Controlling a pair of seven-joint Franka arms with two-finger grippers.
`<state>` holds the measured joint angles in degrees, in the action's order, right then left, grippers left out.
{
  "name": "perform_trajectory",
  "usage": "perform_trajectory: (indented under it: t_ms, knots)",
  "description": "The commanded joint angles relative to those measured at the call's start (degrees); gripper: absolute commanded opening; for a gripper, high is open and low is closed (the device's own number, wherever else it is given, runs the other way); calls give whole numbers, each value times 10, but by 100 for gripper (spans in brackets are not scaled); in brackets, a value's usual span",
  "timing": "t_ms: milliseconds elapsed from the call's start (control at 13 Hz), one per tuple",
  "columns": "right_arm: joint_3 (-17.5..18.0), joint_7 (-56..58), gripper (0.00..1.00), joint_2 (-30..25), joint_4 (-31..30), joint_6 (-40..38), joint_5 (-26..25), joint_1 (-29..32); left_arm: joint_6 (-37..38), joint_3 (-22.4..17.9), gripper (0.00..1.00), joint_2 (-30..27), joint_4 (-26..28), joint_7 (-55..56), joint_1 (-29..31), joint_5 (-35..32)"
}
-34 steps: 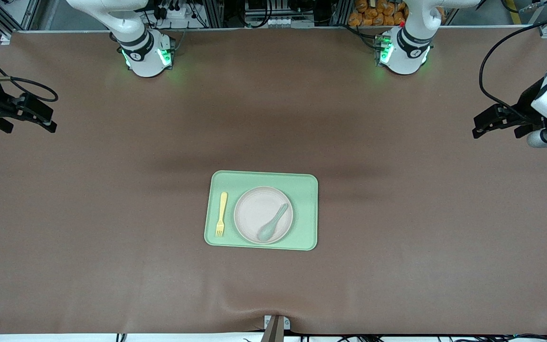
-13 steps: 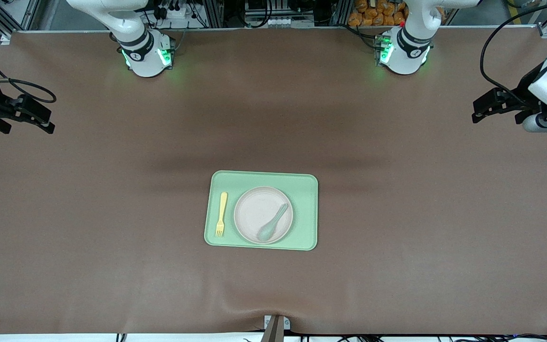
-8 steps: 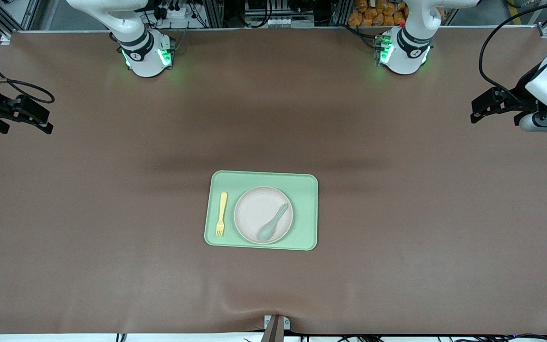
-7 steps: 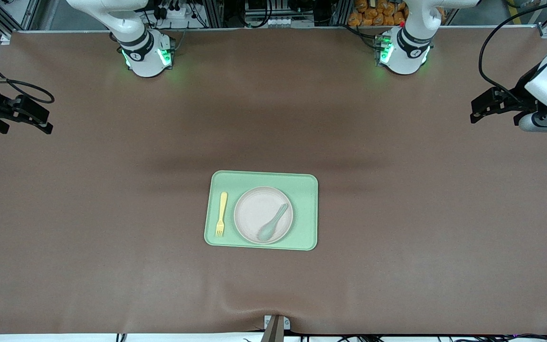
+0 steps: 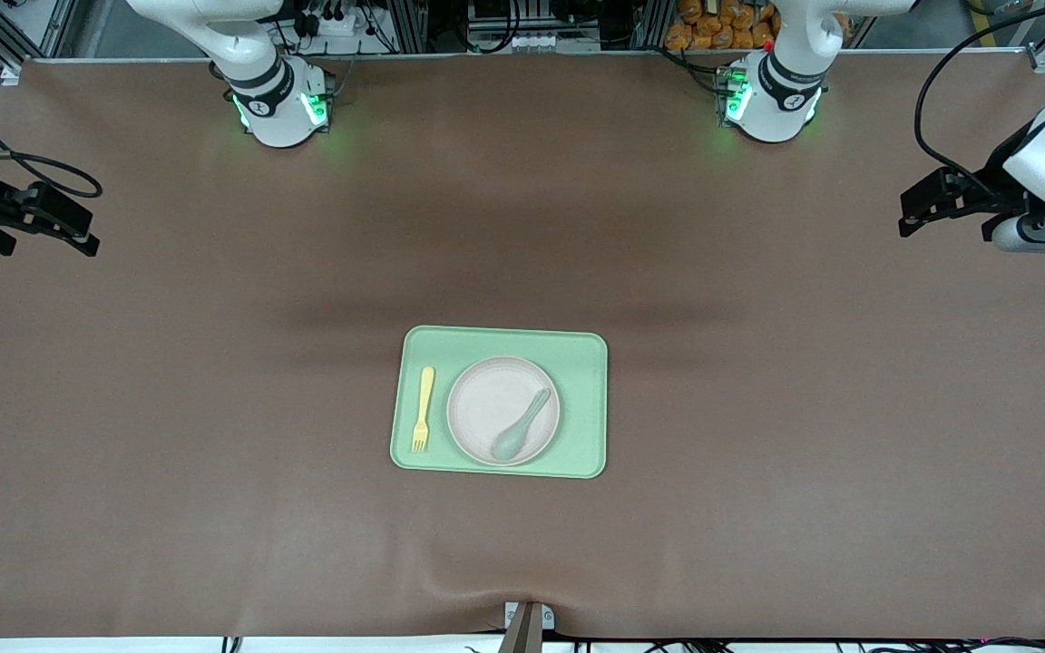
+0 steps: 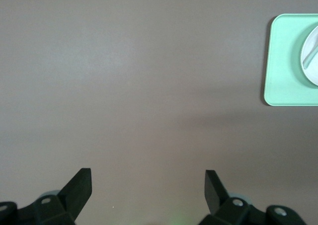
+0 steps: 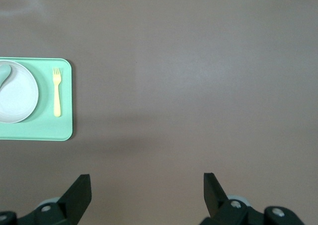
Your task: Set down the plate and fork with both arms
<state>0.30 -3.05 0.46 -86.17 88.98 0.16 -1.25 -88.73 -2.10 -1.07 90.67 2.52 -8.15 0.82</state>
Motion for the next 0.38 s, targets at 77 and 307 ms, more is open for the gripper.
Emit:
perform_trajectory:
  t_ms: [77,307]
  knots:
    - [1,8,100,-3,-3,1,-7,4,-14,2,100,-5,5,-5,0,-13]
    - [1,8,100,-3,-3,1,-6,8,-14,2,100,-5,6,-5,0,-13]
